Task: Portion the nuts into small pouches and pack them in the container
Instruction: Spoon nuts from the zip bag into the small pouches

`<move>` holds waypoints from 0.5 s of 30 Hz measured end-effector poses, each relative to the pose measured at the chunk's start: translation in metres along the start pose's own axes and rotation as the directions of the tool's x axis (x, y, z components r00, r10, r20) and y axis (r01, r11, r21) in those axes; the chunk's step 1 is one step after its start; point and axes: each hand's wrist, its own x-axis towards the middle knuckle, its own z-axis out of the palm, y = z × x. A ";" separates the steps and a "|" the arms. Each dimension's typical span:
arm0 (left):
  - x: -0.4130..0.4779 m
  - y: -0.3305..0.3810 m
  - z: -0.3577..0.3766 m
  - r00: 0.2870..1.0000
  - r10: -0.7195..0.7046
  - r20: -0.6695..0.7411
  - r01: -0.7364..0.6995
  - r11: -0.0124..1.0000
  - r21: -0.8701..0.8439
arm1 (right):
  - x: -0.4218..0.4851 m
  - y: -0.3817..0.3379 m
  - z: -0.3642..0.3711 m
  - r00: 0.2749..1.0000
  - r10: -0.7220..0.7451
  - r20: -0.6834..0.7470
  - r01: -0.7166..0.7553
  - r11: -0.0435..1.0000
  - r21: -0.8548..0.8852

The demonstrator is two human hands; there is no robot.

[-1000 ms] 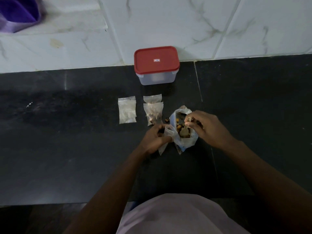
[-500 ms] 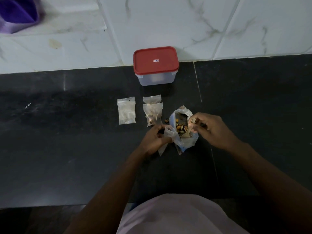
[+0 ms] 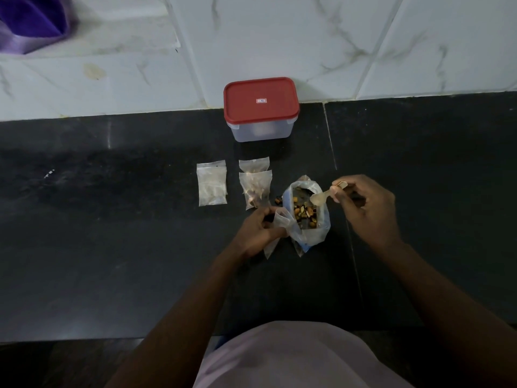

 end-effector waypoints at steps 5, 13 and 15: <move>-0.001 0.005 0.004 1.000 -0.004 0.003 0.004 0.999 -0.053 | -0.007 -0.002 0.006 0.980 0.132 -0.146 -0.122 0.990 0.072; -0.002 0.005 0.004 0.999 -0.005 0.036 0.008 0.996 -0.087 | -0.024 -0.001 0.015 0.986 0.126 -0.105 -0.122 0.992 0.043; -0.002 0.006 0.004 1.000 -0.004 0.031 0.006 0.997 -0.083 | -0.026 0.001 0.016 0.984 0.138 -0.108 -0.134 0.990 0.051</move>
